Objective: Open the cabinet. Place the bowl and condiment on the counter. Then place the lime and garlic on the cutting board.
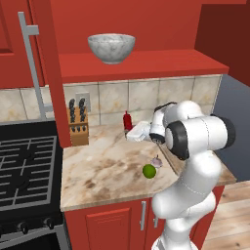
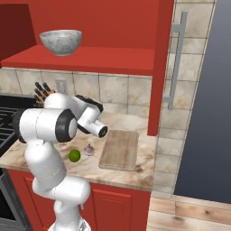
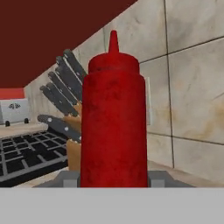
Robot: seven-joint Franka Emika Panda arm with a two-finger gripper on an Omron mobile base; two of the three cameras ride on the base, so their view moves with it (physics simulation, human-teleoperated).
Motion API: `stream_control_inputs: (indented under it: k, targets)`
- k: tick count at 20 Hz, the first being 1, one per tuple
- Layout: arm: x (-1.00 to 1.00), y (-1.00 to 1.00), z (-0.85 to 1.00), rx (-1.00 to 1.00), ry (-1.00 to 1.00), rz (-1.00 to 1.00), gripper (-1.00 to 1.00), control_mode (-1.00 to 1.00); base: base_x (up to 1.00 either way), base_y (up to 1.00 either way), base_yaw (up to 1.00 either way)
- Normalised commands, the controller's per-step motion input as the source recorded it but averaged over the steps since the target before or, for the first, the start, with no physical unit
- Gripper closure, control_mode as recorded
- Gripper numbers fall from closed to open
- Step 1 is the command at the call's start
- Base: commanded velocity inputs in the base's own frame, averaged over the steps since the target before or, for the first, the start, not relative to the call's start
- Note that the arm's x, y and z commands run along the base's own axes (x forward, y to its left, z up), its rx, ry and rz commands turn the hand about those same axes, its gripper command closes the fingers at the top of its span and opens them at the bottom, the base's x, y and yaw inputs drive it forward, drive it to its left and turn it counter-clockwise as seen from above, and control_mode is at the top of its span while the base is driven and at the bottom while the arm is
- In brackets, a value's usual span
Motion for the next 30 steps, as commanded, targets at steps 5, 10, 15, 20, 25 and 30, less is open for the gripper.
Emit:
stream_control_inputs:
  k: [5, 10, 15, 20, 25, 30]
  targets:
    - [0.51, 0.00, -0.19, 0.00, 0.01, 0.17, 1.00, -1.00, 0.00, 0.00, 0.00]
    - [0.37, 0.13, -0.36, -0.01, 0.00, 0.12, 1.00, -1.00, 0.00, 0.00, 0.00]
    - [0.29, 0.10, -0.47, -0.01, 0.00, 0.11, 1.00, -1.00, 0.00, 0.00, 0.00]
    - [0.33, 0.01, -0.39, 0.00, 0.00, 0.10, 1.00, -1.00, 0.00, 0.00, 0.00]
    - [0.35, 0.00, -0.35, 0.00, 0.00, 0.10, 1.00, -1.00, 0.00, 0.00, 0.00]
    - [0.18, -0.06, -0.35, 0.00, 0.00, 0.12, 1.00, -1.00, 0.00, 0.00, 0.00]
